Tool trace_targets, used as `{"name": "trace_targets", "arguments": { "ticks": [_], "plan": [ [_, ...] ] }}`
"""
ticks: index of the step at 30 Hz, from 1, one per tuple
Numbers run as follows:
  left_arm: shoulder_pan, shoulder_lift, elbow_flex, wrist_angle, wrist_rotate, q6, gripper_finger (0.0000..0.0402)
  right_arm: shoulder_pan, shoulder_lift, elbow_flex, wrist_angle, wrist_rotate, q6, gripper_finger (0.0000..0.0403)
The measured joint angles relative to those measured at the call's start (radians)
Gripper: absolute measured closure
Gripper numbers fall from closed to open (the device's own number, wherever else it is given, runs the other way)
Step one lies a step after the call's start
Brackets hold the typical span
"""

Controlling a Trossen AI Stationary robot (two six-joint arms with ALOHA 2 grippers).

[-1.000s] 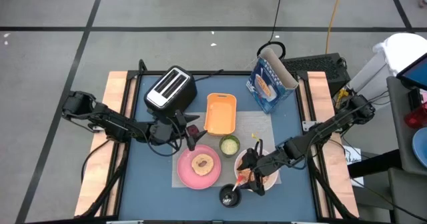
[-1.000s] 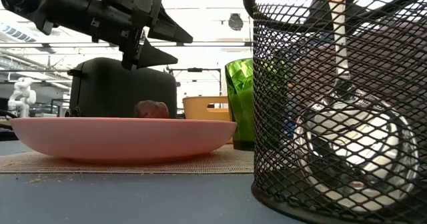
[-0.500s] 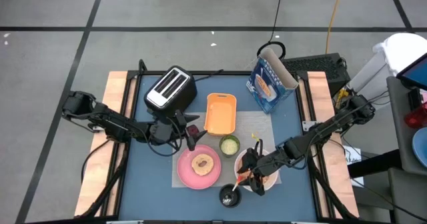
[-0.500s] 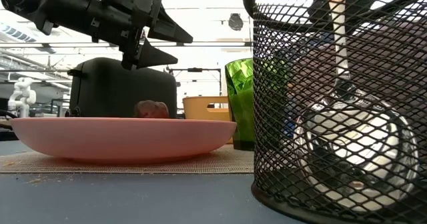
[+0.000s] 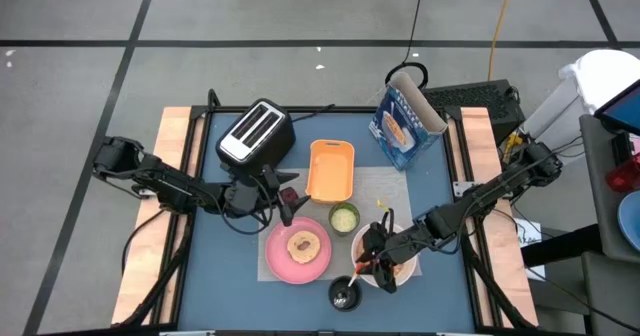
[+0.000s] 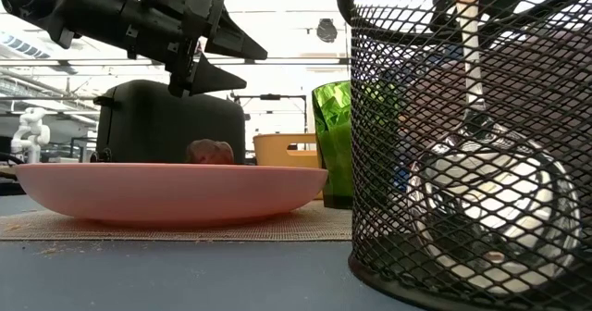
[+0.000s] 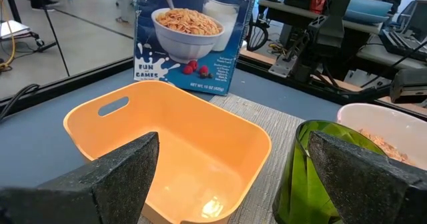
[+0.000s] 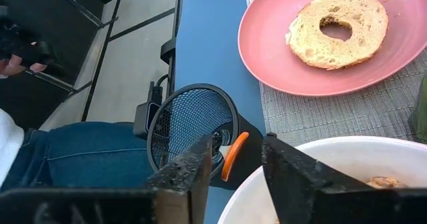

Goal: Arrange a breakfast setting
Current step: Put the orange spoon on the right side of the gray table mat

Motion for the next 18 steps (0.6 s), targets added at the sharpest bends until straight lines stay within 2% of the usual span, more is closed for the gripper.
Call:
{"name": "trace_targets", "arguments": {
  "ticks": [18],
  "plan": [
    [0.000, 0.000, 0.000, 0.000, 0.000, 0.000, 0.0014, 0.000, 0.000, 0.000, 0.000, 0.000, 0.000, 0.0377]
  ]
}}
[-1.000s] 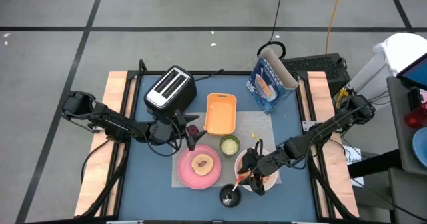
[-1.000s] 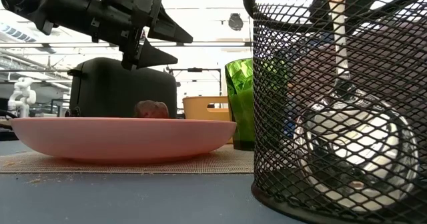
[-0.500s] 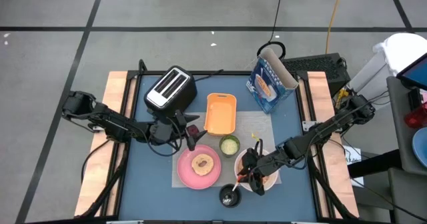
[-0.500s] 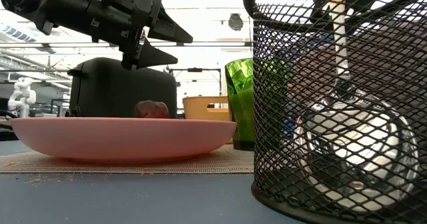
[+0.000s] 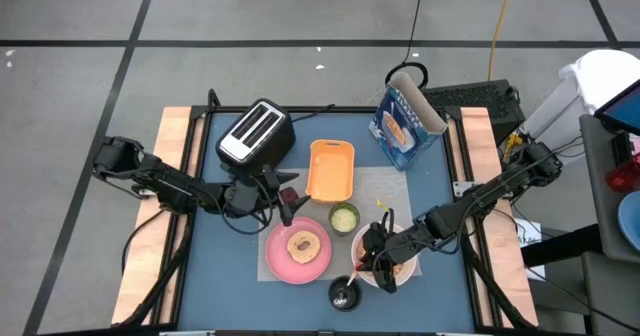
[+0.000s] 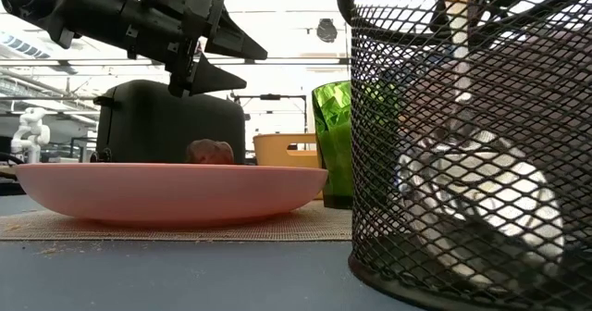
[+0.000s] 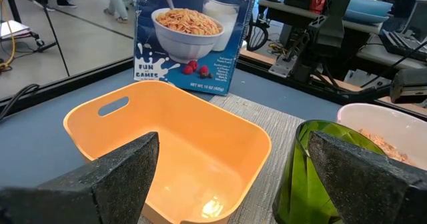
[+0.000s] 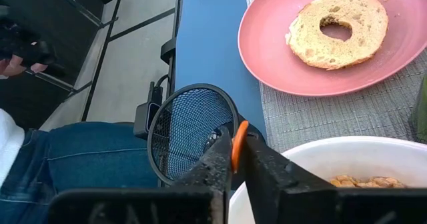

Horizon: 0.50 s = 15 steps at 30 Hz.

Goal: Arrange a breakfast setting
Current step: Put the orange spoon on the right side of the gray table mat

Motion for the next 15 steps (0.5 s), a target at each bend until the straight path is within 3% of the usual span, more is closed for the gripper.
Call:
{"name": "trace_targets", "arguments": {
  "ticks": [6, 15],
  "plan": [
    [0.000, 0.000, 0.000, 0.000, 0.000, 0.000, 0.0014, 0.000, 0.000, 0.000, -0.001, 0.001, -0.003, 0.0396],
    [0.000, 0.000, 0.000, 0.000, 0.000, 0.000, 0.0014, 0.000, 0.000, 0.000, 0.000, 0.001, -0.003, 0.0390]
  ]
}}
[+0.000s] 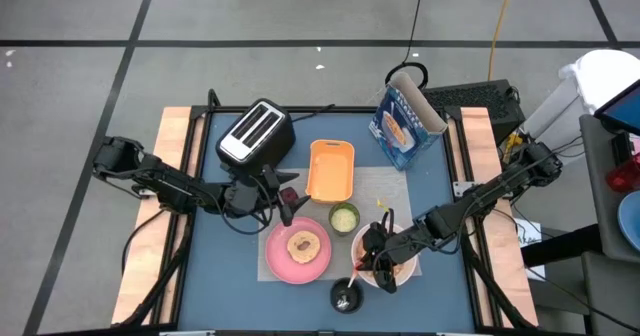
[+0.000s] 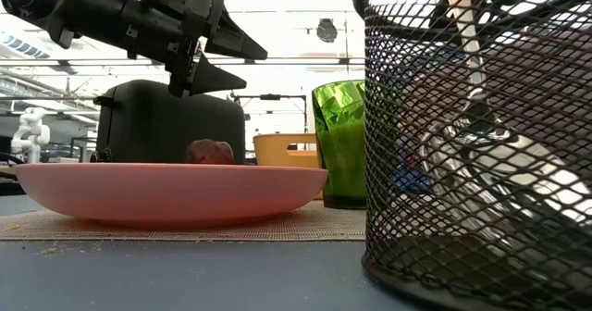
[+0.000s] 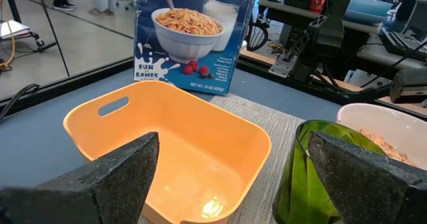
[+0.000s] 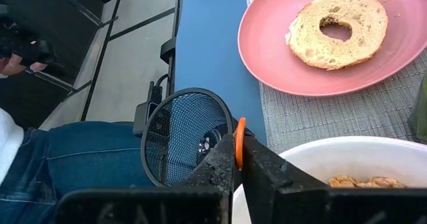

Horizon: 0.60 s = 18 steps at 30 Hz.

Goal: Arrange a breakfast setting
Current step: Put the orange spoon on the right side of the gray table mat

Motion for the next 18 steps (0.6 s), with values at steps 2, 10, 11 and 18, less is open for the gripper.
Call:
{"name": "trace_targets", "arguments": {
  "ticks": [2, 10, 11, 18],
  "plan": [
    [0.000, 0.000, 0.000, 0.000, 0.000, 0.000, 0.0014, 0.000, 0.000, 0.000, 0.000, 0.000, 0.000, 0.0392],
    [0.000, 0.000, 0.000, 0.000, 0.000, 0.000, 0.0014, 0.000, -0.020, 0.000, 0.000, 0.000, 0.000, 0.0396],
    [0.000, 0.000, 0.000, 0.000, 0.000, 0.000, 0.0014, 0.000, -0.026, 0.000, 0.001, 0.000, 0.000, 0.0396],
    [0.000, 0.000, 0.000, 0.000, 0.000, 0.000, 0.0014, 0.000, -0.078, 0.000, 0.000, 0.002, -0.016, 0.0395]
  ]
}}
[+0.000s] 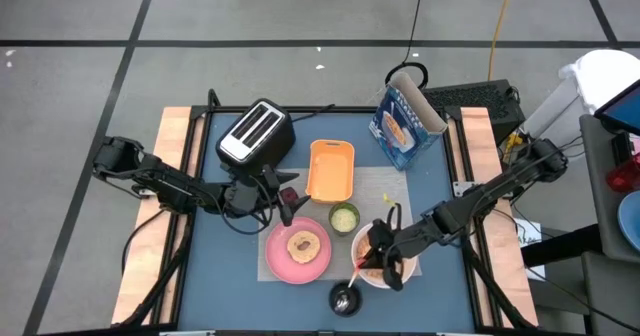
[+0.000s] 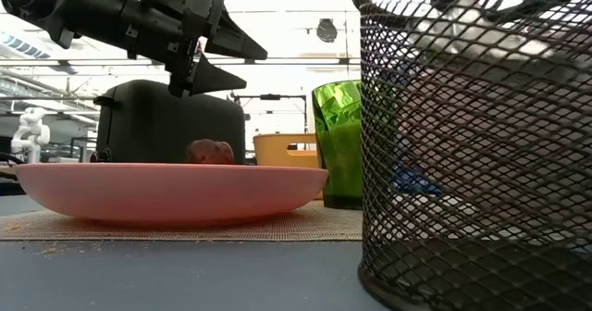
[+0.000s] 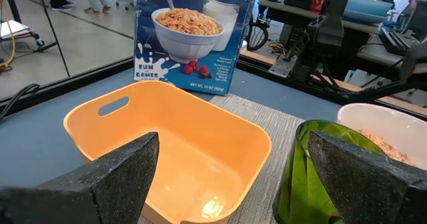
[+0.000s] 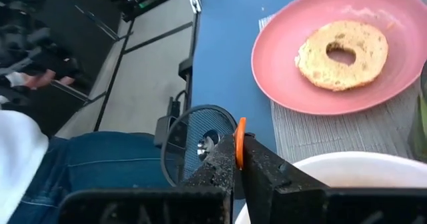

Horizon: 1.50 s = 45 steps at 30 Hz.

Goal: Arrange a breakfast setting
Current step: Put the orange spoon on the right side of the gray table mat

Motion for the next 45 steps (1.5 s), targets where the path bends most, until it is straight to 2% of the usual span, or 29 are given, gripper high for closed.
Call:
{"name": "trace_targets", "arguments": {
  "ticks": [6, 12, 16, 21, 25, 28, 36, 43, 45],
  "plan": [
    [0.000, 0.000, 0.000, 0.000, 0.000, 0.000, 0.0014, 0.000, -0.054, 0.000, 0.000, 0.008, -0.058, 0.0395],
    [0.000, 0.000, 0.000, 0.000, 0.000, 0.000, 0.0014, -0.002, -0.115, 0.000, 0.000, 0.058, -0.126, 0.0395],
    [0.000, 0.000, 0.000, 0.000, 0.000, 0.000, 0.0014, -0.002, -0.159, 0.000, 0.000, 0.148, -0.189, 0.0395],
    [0.000, 0.000, 0.000, 0.000, 0.000, 0.000, 0.0014, -0.002, -0.210, 0.000, 0.025, 0.338, -0.319, 0.0395],
    [0.000, 0.000, 0.000, 0.001, 0.000, 0.000, 0.0014, -0.002, -0.227, 0.000, 0.169, 0.478, -0.495, 0.0395],
    [0.000, 0.000, 0.000, 0.004, 0.000, -0.001, 0.0014, -0.002, -0.227, 0.000, 0.323, 0.527, -0.671, 0.0395],
    [0.000, 0.000, 0.000, 0.025, 0.004, -0.090, 0.0014, -0.010, -0.226, 0.000, 0.679, 0.524, -1.077, 0.0395],
    [0.000, 0.000, 0.020, 0.147, 0.073, -0.060, 0.0014, -0.059, -0.179, 0.000, 0.877, 0.512, -1.196, 0.0395],
    [0.000, 0.000, 0.045, 0.152, 0.077, -0.032, 0.0014, -0.079, -0.149, 0.000, 0.930, 0.461, -1.216, 0.0395]
  ]
}}
